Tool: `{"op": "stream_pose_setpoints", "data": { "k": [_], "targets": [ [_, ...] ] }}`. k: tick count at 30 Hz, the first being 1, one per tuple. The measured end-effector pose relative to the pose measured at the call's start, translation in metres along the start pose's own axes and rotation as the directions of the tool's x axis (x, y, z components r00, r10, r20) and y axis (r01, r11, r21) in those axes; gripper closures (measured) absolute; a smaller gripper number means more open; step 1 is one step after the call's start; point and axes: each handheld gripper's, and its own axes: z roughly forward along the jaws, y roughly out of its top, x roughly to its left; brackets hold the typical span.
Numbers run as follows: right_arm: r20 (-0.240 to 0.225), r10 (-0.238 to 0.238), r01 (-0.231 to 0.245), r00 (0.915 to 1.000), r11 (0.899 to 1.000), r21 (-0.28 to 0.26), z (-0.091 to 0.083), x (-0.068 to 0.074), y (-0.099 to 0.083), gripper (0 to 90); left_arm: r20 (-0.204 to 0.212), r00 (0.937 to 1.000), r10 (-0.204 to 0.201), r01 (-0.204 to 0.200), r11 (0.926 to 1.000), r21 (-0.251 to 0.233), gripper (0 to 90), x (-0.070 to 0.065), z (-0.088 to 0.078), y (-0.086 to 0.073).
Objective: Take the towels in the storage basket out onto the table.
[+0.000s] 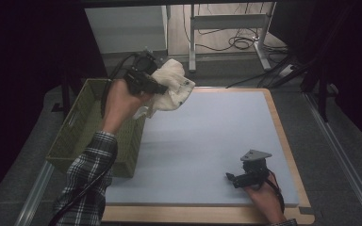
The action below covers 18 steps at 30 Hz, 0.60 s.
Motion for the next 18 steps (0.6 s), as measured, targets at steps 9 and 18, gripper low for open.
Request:
{"op": "stream_pose_setpoints", "data": {
  "k": [9, 18],
  "targets": [
    [0.000, 0.000, 0.000, 1.0000, 1.000, 0.000, 0.000, 0.000, 0.000, 0.0, 0.039, 0.9982, 0.045, -0.045, 0.9990, 0.006, 77.9, -0.020, 0.022, 0.016],
    [-0.001, 0.000, 0.000, 1.0000, 1.000, 0.000, 0.000, 0.000, 0.000, 0.0, 0.080, 0.9926, 0.092, -0.093, 0.9955, 0.015, 77.6, -0.042, 0.050, 0.024]
  ]
}}
